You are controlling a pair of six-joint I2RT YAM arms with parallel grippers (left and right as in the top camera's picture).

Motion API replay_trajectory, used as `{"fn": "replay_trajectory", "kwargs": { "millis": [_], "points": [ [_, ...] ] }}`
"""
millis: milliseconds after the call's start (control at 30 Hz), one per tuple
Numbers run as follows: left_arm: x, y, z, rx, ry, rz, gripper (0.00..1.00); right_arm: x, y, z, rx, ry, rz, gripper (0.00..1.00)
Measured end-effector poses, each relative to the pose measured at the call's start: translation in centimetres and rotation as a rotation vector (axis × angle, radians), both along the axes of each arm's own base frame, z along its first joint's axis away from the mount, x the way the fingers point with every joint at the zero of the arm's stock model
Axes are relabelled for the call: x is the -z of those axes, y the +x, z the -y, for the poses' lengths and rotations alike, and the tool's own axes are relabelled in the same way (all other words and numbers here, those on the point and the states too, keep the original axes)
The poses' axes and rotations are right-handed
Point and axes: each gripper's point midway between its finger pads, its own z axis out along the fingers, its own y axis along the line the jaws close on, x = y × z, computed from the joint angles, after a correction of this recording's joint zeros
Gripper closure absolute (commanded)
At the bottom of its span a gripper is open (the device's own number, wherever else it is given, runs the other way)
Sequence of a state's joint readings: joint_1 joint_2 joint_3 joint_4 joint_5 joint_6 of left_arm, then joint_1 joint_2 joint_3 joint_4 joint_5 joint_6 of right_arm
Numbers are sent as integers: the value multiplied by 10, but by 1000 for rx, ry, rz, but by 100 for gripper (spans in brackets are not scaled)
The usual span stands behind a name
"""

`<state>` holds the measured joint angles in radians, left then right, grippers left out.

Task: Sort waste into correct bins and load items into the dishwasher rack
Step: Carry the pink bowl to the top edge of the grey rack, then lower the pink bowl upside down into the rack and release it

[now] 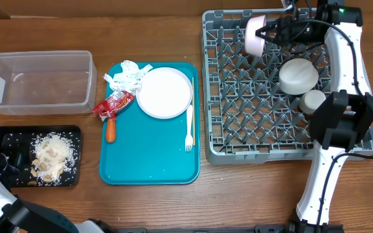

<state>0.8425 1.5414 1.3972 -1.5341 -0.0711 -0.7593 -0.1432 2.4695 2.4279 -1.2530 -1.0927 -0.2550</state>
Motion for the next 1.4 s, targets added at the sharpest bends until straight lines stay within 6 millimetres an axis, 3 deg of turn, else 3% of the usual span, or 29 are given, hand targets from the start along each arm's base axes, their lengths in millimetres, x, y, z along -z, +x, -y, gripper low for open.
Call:
{"fn": "replay_trajectory", "kwargs": {
  "millis": [233, 433, 633, 967, 1133, 1400],
  "points": [
    [0, 0, 0, 0, 1, 0, 0, -2, 3, 12, 22, 9, 11, 96],
    [0, 1, -1, 0, 3, 3, 0, 0, 6, 58, 119, 19, -26, 96],
    [0, 1, -1, 0, 3, 3, 0, 4, 3, 80, 167, 24, -67, 96],
    [0, 2, -2, 0, 9, 8, 0, -37, 1, 62, 68, 259, 34, 96],
    [0, 2, -3, 0, 11, 10, 0, -33, 1, 51, 57, 235, 19, 96],
    [0, 3, -3, 0, 12, 11, 0, -12, 4, 6, 8, 107, 4, 96]
  ]
}}
